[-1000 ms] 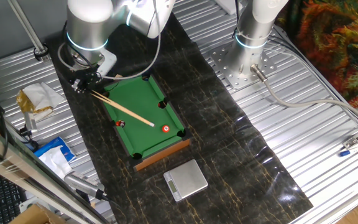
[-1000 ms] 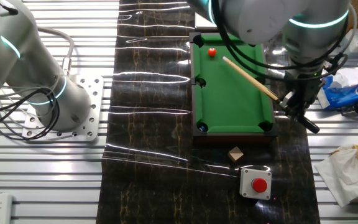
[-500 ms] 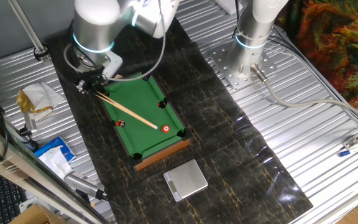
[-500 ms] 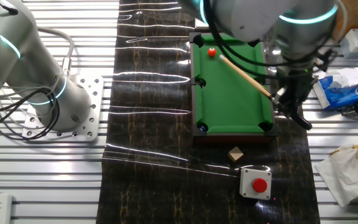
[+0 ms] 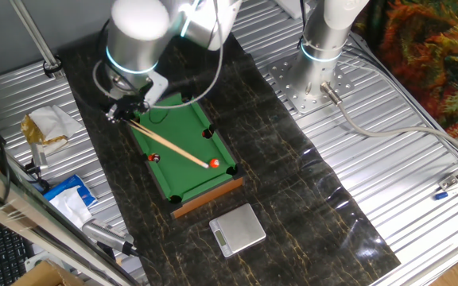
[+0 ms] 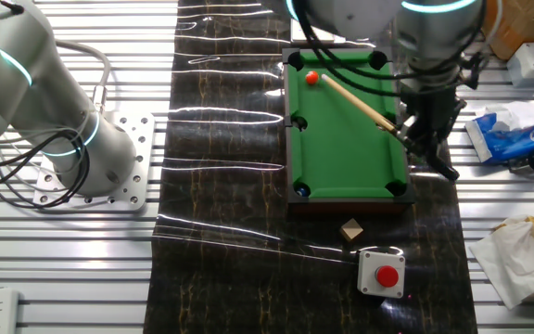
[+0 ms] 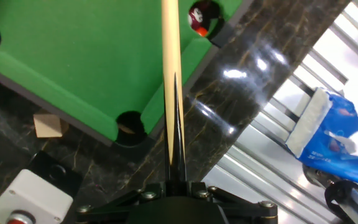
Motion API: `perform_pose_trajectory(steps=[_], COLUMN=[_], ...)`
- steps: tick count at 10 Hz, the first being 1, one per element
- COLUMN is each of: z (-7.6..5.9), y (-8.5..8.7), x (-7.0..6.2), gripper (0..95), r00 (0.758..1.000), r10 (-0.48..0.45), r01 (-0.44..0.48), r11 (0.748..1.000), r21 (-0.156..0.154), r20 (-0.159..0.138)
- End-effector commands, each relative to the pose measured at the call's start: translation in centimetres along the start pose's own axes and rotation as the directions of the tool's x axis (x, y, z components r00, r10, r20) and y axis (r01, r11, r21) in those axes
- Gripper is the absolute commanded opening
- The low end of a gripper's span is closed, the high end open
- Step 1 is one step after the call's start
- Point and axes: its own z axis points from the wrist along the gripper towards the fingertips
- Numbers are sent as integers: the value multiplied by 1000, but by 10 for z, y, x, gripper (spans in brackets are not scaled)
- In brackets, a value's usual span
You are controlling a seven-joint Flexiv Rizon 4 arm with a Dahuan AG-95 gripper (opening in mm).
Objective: Hit the pool ball
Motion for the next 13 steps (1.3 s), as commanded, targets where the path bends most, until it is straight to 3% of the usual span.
perform_pose_trajectory(steps=[1,4,9,11,13], z=[-1,1,3,3,-4], y=[2,5,13,13,6], x=[0,-1,-5,-9,-21], gripper=[0,0,0,0,0], r00=[1000,998,999,999,998], r10=[-3,-34,-10,36,50], r01=[3,35,10,-36,-51], r11=[1000,999,1000,999,998], r21=[4,16,8,-8,-25], r20=[-21,-46,-31,-28,-46])
